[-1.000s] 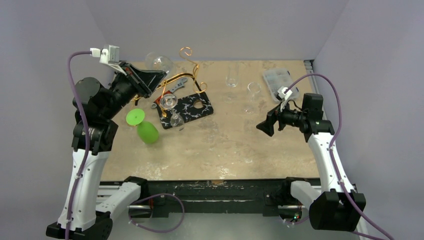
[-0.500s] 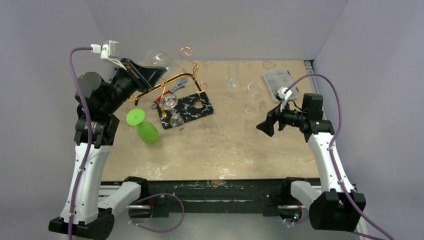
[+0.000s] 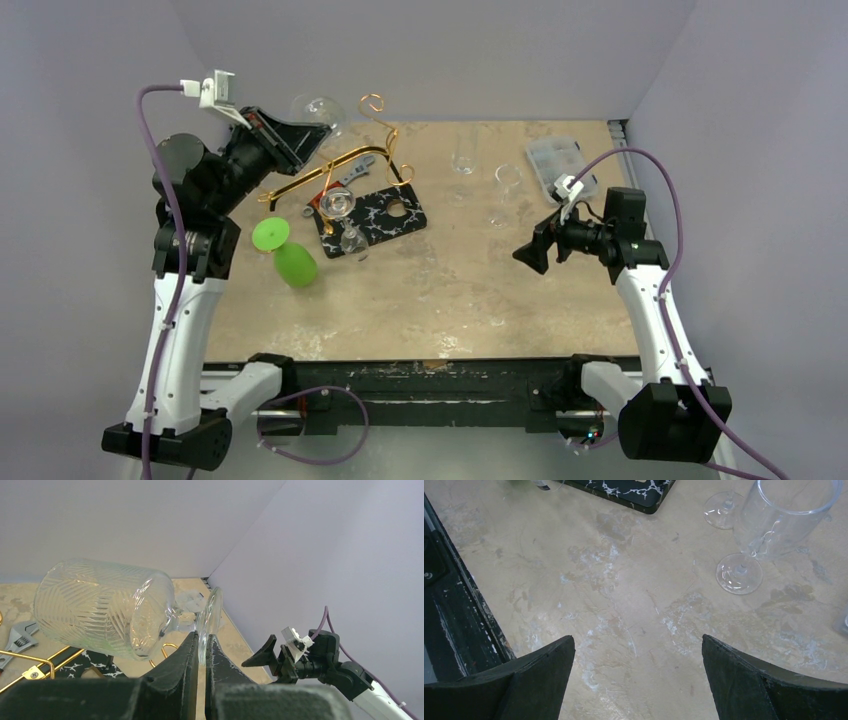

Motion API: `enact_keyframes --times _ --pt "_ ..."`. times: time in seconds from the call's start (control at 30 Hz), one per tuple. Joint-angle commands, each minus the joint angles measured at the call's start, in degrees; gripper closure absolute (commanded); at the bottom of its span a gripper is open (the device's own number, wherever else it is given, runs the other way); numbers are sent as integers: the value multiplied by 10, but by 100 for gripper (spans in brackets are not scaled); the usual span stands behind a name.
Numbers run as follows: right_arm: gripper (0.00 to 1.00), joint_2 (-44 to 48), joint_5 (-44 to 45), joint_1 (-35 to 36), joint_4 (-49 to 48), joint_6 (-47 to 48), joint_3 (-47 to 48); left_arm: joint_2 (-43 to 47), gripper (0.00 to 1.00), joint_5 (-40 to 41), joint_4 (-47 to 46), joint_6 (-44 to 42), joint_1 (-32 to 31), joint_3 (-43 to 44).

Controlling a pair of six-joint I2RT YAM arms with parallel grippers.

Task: Place the wine glass upside down on the wine glass rack
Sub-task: Turn the wine glass upside down at the wine rack.

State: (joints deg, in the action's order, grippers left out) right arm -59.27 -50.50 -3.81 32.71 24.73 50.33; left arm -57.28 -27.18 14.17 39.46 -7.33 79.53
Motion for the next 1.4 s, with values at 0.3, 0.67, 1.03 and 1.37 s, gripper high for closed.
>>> enact_keyframes --times 0.3,0.67,1.03,1.37 --pt "4 5 -12 -1 6 14 8 -77 100 -7 -117 65 59 57" --pt "4 2 -12 -1 11 20 11 -244 100 -107 -268 201 116 95" --pt "4 0 -14 -1 18 27 13 -366 100 -139 -269 221 123 153" --pt "4 2 -17 -1 24 32 14 -410 100 -155 -253 218 135 160"
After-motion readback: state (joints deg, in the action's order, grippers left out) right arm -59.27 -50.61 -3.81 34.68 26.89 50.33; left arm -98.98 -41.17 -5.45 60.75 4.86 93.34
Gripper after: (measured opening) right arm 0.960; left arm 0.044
